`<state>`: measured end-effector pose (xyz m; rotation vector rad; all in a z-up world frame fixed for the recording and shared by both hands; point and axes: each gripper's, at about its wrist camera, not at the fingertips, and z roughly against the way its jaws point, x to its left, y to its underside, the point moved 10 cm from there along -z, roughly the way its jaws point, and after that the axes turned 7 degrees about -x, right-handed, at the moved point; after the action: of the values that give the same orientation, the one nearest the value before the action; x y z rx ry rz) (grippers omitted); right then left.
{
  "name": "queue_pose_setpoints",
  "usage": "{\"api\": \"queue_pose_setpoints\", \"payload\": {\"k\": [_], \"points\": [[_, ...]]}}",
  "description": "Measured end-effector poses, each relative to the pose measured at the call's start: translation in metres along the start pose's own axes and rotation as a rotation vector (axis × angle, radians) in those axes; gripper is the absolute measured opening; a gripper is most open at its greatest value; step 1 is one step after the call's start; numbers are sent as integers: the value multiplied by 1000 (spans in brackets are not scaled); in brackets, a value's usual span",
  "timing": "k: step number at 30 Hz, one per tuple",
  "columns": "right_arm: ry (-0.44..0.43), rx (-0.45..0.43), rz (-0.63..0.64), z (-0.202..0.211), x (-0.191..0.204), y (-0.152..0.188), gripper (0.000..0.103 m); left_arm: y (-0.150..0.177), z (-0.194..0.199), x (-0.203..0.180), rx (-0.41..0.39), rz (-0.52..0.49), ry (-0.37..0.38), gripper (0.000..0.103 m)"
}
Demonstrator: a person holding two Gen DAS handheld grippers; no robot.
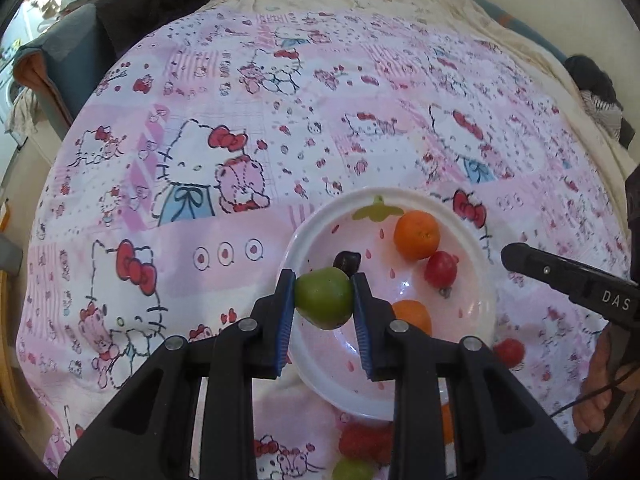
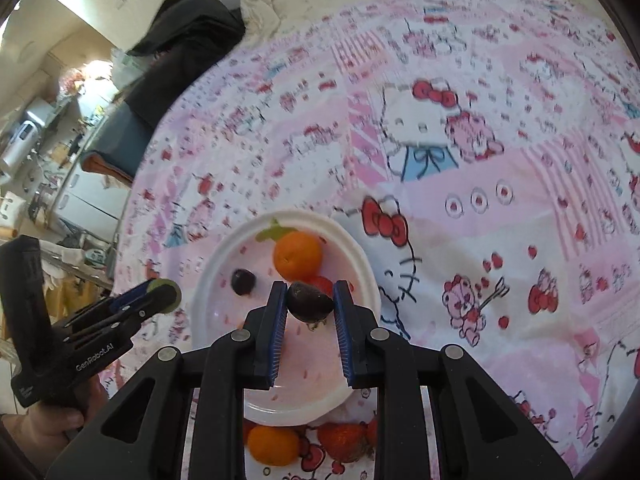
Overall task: Organize fruits
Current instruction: 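Lift both grapes and carry them over the white plate with both tools, then lower the grapes onto the plate and open both tools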
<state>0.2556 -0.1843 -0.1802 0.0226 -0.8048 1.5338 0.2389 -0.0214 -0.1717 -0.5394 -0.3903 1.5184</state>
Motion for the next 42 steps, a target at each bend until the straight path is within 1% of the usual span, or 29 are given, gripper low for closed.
{"api": "queue_pose_setpoints", "payload": {"k": [4,6,8,11,13,16,20,24,27,30,32,34,35,36,37,39,40,42], "points": [[19,45,0,-9,-2,14,25,12,-14,-6,29,-36,12,25],[33,70,8,-14,-3,20,25,17,-18,-4,43,-35,6,24],[42,94,-11,-18,-7,26,25,19,-20,-6,50,-38,10,24],[50,121,-19,-22,-9,33,25,20,-21,-6,39,-68,-9,25],[57,139,-10,-26,-8,38,25,20,-21,-4,36,-68,-11,25],[61,152,-5,-30,-7,41,25,20,-21,0,35,-48,-10,25],[66,168,1,-32,-7,45,25,21,-23,0,49,-45,1,25],[63,183,-11,-33,-7,49,27,23,-23,1,54,-32,7,25],[81,181,-8,-33,-9,48,28,23,-22,2,55,-21,11,26],[76,176,-15,-32,-9,46,28,24,-23,3,64,-19,8,27],[73,177,-19,-31,-9,46,28,24,-23,3,65,-17,9,38],[65,183,-24,-32,-8,46,28,22,-20,2,49,-14,11,63],[57,184,-29,-32,-8,46,28,20,-17,2,36,-12,14,68],[46,183,-37,-31,-6,45,32,18,-14,2,25,-11,13,75],[38,183,-41,-31,-5,44,50,16,-13,2,18,-10,13,78],[10,156,-51,-27,-1,39,78,13,-9,2,2,-9,18,78],[6,140,-52,-25,0,36,82,11,-8,2,-4,-7,22,78],[4,111,-34,-20,4,29,82,6,-1,2,-26,8,36,78]]}}
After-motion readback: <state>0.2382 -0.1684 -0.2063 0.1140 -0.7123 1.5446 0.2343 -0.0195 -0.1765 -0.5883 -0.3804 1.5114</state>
